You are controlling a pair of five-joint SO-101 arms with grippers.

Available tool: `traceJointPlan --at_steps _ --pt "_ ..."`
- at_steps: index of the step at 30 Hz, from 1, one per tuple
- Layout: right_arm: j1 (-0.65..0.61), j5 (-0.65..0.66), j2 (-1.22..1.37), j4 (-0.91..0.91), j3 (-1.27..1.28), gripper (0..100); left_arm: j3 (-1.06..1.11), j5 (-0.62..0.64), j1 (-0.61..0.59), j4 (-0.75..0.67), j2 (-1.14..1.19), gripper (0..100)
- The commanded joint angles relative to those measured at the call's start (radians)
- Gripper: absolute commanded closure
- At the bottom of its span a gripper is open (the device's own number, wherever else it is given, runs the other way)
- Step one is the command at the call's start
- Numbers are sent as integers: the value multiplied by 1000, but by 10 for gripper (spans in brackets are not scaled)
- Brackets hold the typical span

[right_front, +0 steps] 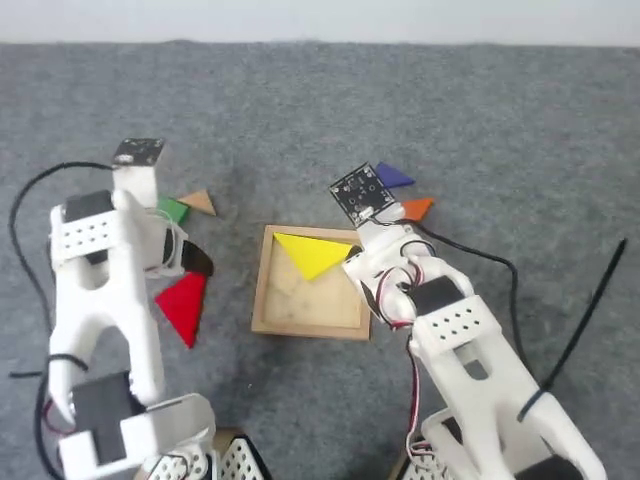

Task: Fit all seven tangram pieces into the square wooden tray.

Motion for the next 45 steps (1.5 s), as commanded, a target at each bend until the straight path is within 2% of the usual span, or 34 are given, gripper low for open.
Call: traceJointPlan --at_steps 1,6,10,16,20,27,37,42,45 --pt "13 -15 50 15 -78 954 97 21 18 -87 -63 687" --pt "15 -12 124 13 -114 954 277 -18 97 -213 -61 686" --pt "15 -12 145 4 -114 954 306 -20 123 -273 -61 686" --pt "15 -12 150 -24 -114 955 239 -34 15 -273 -61 686" --pt "15 -12 150 -24 -112 955 222 -109 -69 -278 -52 685" --pt "15 -12 150 -24 -112 954 217 -198 -94 -330 25 685" --pt "15 -12 150 -24 -112 954 157 -186 -98 -216 107 685" --pt "15 -12 150 -24 -112 954 162 -64 -98 -203 120 685" --pt "13 -12 148 -24 -110 954 194 -38 -94 -222 120 686"
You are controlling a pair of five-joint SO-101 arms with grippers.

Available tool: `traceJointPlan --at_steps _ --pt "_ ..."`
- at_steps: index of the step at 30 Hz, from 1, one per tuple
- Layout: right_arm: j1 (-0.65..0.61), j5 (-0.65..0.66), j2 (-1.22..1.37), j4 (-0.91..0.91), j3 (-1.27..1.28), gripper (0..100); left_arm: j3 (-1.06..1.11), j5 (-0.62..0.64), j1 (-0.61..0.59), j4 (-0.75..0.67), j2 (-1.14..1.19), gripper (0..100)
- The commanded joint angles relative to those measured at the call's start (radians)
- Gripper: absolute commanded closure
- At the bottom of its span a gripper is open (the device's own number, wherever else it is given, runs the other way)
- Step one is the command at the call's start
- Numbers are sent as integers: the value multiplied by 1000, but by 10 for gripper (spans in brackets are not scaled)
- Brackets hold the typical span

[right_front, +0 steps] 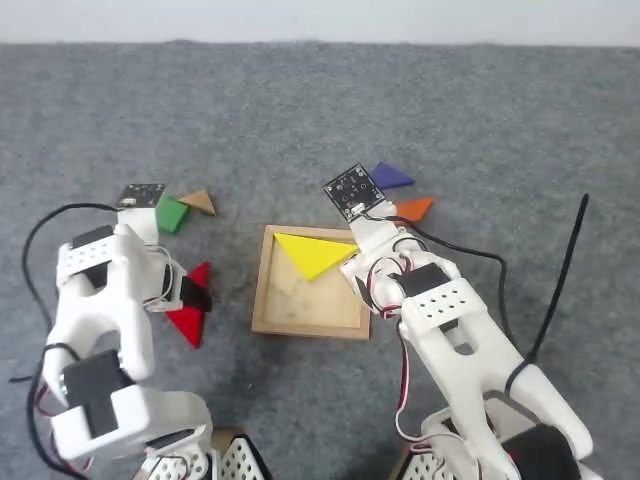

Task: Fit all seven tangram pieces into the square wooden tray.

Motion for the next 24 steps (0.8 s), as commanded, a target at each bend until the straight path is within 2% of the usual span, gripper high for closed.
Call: traceJointPlan --at_steps 1,10,17,24 --pt "15 -8 -4 -22 -60 954 2 31 -3 -17 -5 686" --pt "15 -8 -4 -22 -60 954 12 37 2 -38 29 686" --pt "15 -8 -7 -22 -58 954 -194 48 2 109 255 691" --pt "15 -8 -12 -22 -58 954 -203 48 2 123 281 746"
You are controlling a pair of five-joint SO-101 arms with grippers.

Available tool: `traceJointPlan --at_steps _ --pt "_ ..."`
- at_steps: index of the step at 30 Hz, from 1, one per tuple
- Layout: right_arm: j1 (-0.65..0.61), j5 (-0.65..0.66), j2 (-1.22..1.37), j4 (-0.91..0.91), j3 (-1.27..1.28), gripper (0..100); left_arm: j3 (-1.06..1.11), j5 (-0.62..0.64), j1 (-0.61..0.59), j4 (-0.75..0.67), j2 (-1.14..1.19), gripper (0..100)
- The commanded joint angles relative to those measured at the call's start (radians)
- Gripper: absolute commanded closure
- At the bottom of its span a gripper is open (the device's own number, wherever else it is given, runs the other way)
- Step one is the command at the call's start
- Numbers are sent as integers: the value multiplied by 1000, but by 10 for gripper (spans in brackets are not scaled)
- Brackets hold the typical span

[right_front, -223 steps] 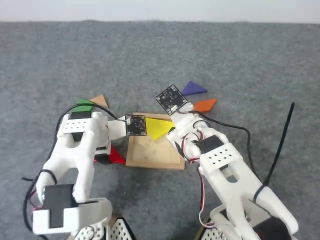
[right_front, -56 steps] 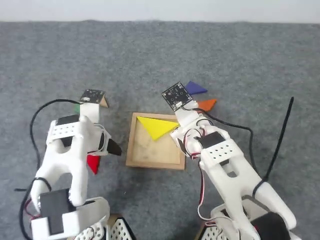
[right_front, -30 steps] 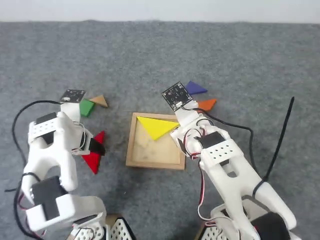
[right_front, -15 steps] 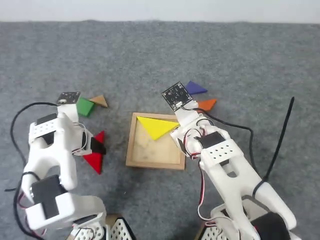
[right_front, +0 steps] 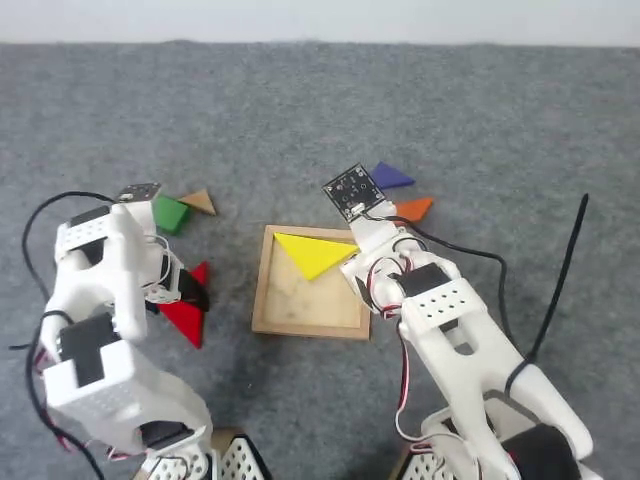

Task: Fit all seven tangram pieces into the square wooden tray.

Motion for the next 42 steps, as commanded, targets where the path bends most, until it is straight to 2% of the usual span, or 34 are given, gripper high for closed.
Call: traceJointPlan --at_steps 1,11,17,27,35,42 --pt "15 -8 -12 -22 -58 954 13 9 0 -11 21 746" --pt "15 -8 -13 -19 -58 954 154 17 5 -118 -135 827" --pt "15 -8 -13 -18 -58 954 268 12 94 -167 -269 864" --pt "15 -8 -13 -18 -58 954 294 18 190 -163 -315 873" --pt "15 -8 -15 -18 -58 954 289 23 339 -100 -315 983" --pt "15 -8 -15 -15 -61 954 294 101 402 -100 -315 987"
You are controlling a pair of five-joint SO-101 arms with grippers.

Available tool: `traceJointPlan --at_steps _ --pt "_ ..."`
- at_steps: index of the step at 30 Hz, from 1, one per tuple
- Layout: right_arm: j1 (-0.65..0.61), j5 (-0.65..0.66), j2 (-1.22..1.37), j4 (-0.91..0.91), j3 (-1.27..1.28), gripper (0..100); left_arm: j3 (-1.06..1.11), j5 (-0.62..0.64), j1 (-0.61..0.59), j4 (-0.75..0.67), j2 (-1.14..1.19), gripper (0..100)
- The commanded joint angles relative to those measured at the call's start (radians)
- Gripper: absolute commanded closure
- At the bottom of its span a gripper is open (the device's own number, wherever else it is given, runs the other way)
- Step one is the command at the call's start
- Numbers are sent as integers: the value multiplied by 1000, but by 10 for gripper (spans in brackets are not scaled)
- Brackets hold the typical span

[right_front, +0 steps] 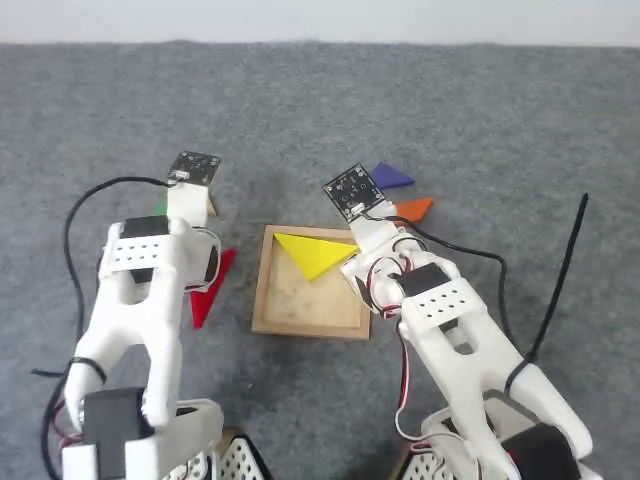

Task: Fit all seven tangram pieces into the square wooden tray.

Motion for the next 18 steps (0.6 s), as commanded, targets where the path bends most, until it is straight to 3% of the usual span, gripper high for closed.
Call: traceJointPlan --at_steps 1,18 --pt "15 -8 -15 -15 -61 954 62 25 77 34 32 987" --pt "58 -14 -110 28 -55 954 94 18 140 58 31 988"
